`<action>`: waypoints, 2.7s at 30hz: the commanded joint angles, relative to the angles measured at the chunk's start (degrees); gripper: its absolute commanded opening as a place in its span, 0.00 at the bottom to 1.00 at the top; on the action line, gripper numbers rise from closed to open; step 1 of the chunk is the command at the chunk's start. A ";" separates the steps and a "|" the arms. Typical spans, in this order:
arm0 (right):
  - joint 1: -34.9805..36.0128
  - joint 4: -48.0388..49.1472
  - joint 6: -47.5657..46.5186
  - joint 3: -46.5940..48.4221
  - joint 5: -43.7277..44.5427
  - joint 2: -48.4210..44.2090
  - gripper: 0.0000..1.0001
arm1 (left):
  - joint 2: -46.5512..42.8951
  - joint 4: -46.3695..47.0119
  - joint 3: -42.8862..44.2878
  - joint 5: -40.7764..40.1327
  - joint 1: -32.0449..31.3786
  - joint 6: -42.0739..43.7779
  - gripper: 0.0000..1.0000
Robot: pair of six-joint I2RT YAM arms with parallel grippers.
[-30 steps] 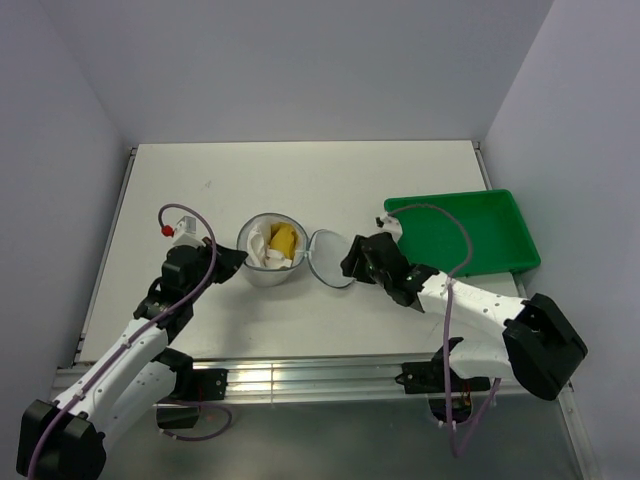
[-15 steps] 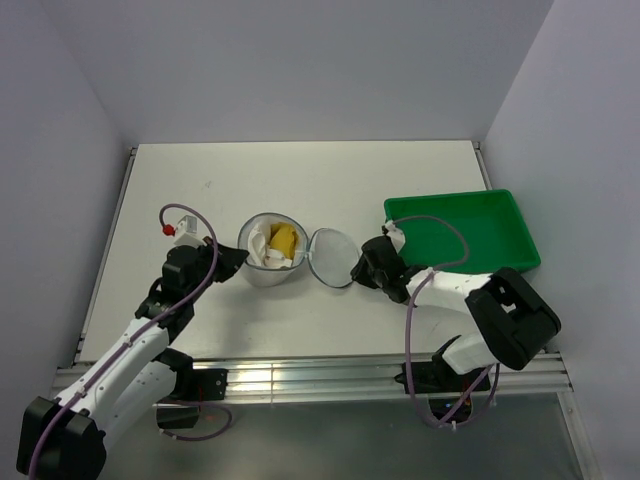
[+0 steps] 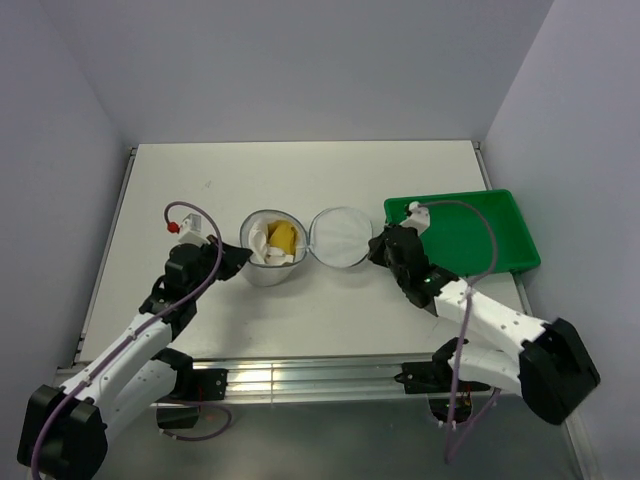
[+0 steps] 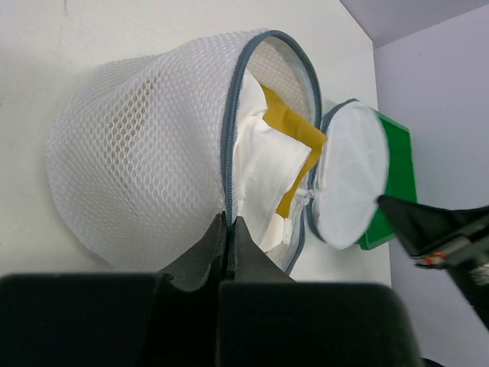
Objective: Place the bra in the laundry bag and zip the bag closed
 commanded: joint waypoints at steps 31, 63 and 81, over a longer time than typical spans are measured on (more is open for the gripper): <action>13.70 -21.55 -15.97 44.78 -4.13 15.89 0.63 | 13.40 17.52 3.18 5.44 -3.09 0.96 0.00; -6.36 35.94 18.23 20.75 -42.28 35.64 0.79 | 14.46 22.71 2.82 6.49 0.43 0.61 0.00; -8.47 43.25 13.58 16.55 -48.19 33.37 0.22 | 19.46 24.54 5.89 4.65 2.18 1.31 0.00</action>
